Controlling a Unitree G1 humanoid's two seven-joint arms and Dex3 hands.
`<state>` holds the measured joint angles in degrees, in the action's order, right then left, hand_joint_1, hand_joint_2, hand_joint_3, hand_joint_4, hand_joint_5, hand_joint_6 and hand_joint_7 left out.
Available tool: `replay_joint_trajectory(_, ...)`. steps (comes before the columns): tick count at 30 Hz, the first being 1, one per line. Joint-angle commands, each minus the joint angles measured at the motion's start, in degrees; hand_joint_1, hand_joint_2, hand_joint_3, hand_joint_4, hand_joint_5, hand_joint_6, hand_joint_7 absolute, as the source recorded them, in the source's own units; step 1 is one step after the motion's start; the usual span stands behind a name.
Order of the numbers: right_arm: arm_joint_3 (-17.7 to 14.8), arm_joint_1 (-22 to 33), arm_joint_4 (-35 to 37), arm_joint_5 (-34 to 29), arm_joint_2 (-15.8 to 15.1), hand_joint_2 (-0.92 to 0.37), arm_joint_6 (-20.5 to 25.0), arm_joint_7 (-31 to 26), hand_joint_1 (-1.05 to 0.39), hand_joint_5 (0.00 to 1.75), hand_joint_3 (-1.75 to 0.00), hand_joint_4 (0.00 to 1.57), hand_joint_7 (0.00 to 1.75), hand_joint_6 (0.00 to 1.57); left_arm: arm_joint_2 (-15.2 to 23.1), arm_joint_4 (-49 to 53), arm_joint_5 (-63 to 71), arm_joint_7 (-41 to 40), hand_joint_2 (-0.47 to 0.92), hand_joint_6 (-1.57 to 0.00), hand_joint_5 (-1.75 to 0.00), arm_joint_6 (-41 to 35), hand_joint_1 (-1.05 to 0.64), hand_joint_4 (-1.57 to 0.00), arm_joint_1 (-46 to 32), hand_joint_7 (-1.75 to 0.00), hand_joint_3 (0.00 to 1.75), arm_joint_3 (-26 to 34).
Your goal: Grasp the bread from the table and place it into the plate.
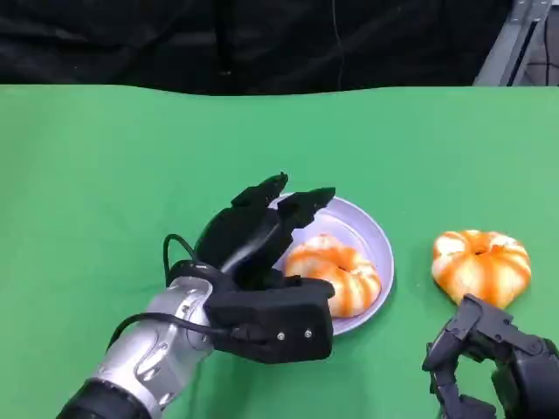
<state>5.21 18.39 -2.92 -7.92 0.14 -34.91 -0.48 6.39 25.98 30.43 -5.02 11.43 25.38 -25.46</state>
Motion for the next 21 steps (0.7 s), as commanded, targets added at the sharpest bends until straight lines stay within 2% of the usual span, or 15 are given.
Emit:
replay_joint_trajectory(1,-0.25,0.24,0.08,0.95,-0.26,-0.56,-0.3,-0.09,-0.14,1.75,-1.11,0.8,1.57,0.73,3.71,-22.41,-30.48,19.5,0.57,-1.03,-1.35,-5.21,0.07,-0.88,-9.71,-0.85,1.19,12.94)
replay_joint_trajectory(2,-0.24,0.22,0.08,0.93,-0.28,-0.56,-0.28,-0.08,-0.14,1.75,-1.11,0.8,1.57,0.73,4.1,-24.58,-32.71,21.16,0.54,-0.98,-1.48,-6.83,0.09,-0.88,-10.69,-1.08,1.25,13.72)
replay_joint_trajectory(3,-0.23,0.21,0.07,0.92,-0.29,-0.56,-0.25,-0.07,-0.14,1.75,-1.11,0.8,1.57,0.73,4.28,-25.66,-33.55,21.88,0.51,-0.95,-1.55,-7.7,0.1,-0.89,-11.14,-1.24,1.3,14.08)
replay_joint_trajectory(4,-0.23,0.21,0.06,0.92,-0.3,-0.57,-0.23,-0.06,-0.14,1.75,-1.11,0.8,1.57,0.73,4.41,-26.63,-34.19,22.55,0.5,-0.93,-1.58,-8.63,0.11,-0.89,-11.49,-1.3,1.31,14.41)
replay_joint_trajectory(12,-0.22,0.21,0.06,0.95,-0.32,-0.57,-0.23,-0.06,-0.14,1.75,-1.1,0.8,1.57,0.72,4.48,-30.25,-35.38,24.78,0.49,-0.91,-1.61,-13.07,0.11,-0.89,-12.4,-1.37,1.33,15.63)
replay_joint_trajectory(15,-0.24,-0.05,0.33,0.95,-0.34,-0.58,-0.5,-0.06,-0.13,1.75,-1.1,0.8,1.57,0.72,5.78,-36.92,-39.45,26.63,0.43,-0.82,-1.72,-18.22,0.09,-0.8,-15.83,-1.51,1.44,17.7)
replay_joint_trajectory(21,-0.25,-0.1,0.4,0.95,-0.34,-0.58,-0.55,-0.06,-0.13,1.75,-1.1,0.8,1.57,0.72,5.92,-39.27,-40.12,27.03,0.42,-0.79,-1.75,-20.95,0.08,-0.78,-16.54,-1.55,1.47,18.27)
